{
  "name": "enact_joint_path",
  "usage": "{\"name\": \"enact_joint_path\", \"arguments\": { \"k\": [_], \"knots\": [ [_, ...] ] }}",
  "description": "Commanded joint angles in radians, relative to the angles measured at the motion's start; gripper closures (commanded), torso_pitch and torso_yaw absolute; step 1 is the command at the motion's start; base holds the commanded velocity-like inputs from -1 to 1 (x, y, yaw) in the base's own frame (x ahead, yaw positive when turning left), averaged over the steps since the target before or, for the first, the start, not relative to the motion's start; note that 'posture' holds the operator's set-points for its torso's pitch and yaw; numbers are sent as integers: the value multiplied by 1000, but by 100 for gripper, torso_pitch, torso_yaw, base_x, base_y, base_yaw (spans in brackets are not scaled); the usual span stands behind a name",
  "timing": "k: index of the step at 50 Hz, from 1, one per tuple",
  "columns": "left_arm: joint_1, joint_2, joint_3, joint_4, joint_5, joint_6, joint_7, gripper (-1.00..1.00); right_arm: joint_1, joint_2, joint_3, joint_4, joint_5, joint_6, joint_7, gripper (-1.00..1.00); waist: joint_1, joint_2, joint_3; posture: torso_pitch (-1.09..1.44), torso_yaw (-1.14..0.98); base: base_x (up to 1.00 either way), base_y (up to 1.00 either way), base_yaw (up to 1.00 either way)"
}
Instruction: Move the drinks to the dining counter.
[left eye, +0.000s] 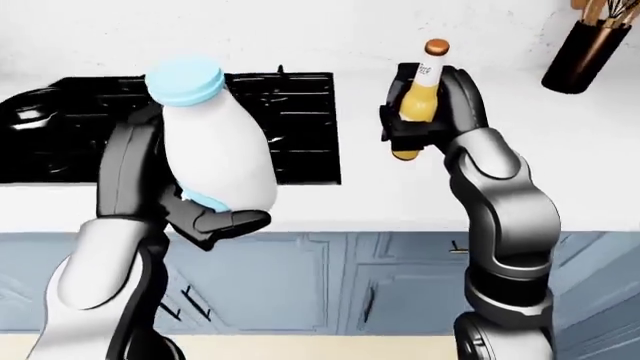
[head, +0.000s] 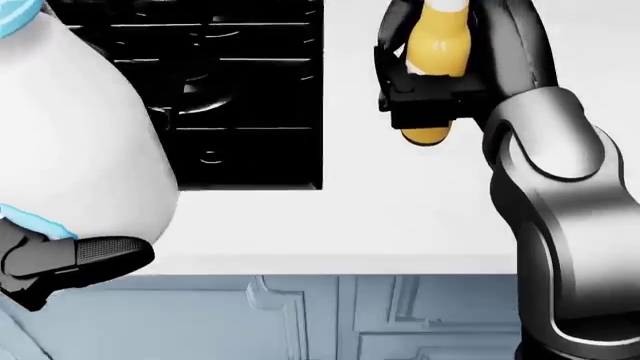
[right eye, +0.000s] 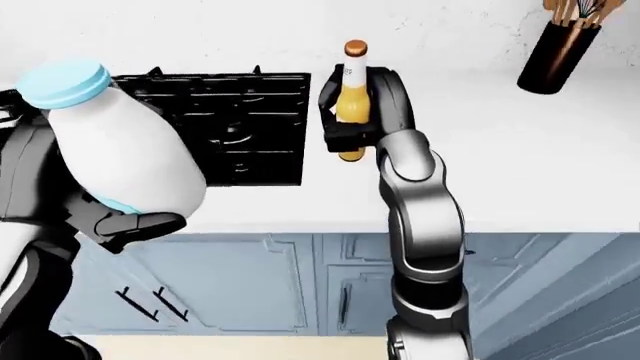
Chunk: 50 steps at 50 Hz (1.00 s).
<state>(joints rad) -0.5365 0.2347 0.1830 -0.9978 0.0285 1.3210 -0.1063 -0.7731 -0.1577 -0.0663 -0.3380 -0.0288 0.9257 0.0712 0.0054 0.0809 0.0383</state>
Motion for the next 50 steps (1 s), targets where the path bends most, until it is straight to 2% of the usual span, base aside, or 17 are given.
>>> {"name": "enact_joint_path", "arguments": {
  "k": [1,5,8,9,12,14,18,26,29,31,32,35,39,42,44,46,50],
  "knots": [
    [-25,8,13,-31,10,-31,12,100,-51,-5,-3,-64,4,-54,-1,100,6,-9,-18,0,0,0,0,100],
    [-28,12,22,-33,6,-27,11,100,-51,-1,-2,-67,5,-52,-1,100,25,-62,-9,0,0,0,0,100],
    [-24,13,26,-33,2,-31,12,100,-49,3,0,-67,8,-56,2,100,-1,-134,-54,0,0,0,0,100],
    [-22,12,28,-31,1,-35,13,100,-48,3,1,-64,8,-58,2,100,3,-90,-15,0,0,0,0,100],
    [-26,16,33,-30,-3,-33,13,100,-49,5,4,-63,7,-61,4,100,-9,-81,-19,0,0,0,0,100],
    [-29,20,41,-31,-7,-29,12,100,-50,7,6,-63,6,-60,5,100,15,6,-15,0,0,0,0,100],
    [-39,28,54,-34,-16,-17,12,100,-63,7,7,-74,3,-42,7,100,49,-24,-39,0,0,0,0,100],
    [-49,40,75,-43,-37,2,15,100,-81,15,19,-95,-5,-13,15,100,33,-77,-16,0,0,0,0,100],
    [-49,41,78,-44,-43,3,18,100,-85,19,23,-94,-9,-13,17,100,30,-118,-15,0,0,0,0,100],
    [-47,42,79,-43,-46,-1,20,100,-86,23,24,-93,-11,-12,18,100,31,-178,-30,0,0,0,0,100],
    [-46,42,80,-42,-48,-2,20,100,-88,24,25,-94,-12,-11,19,100,19,-148,-30,0,0,0,0,100],
    [-55,47,83,-46,-54,12,21,100,-93,25,25,-91,-14,-9,22,100,16,-147,-18,0,0,0,0,100],
    [-67,55,90,-49,-64,28,23,100,-98,26,24,-91,-17,-6,24,100,10,-96,-9,0,0,0,0,100],
    [-68,56,91,-49,-72,29,29,100,-100,27,22,-90,-16,-5,25,100,6,-37,-8,0,0,0,0,100],
    [-65,55,93,-49,-74,27,29,100,-99,27,21,-86,-15,-10,25,100,7,13,-37,0,0,0,0,100],
    [-57,54,93,-48,-76,19,31,100,-98,29,22,-87,-14,-9,24,100,19,9,-18,0,0,0,0,100],
    [-57,54,92,-48,-79,20,34,100,-98,29,21,-89,-10,-9,25,100,35,-43,-24,0,0,0,0,100]
  ]
}}
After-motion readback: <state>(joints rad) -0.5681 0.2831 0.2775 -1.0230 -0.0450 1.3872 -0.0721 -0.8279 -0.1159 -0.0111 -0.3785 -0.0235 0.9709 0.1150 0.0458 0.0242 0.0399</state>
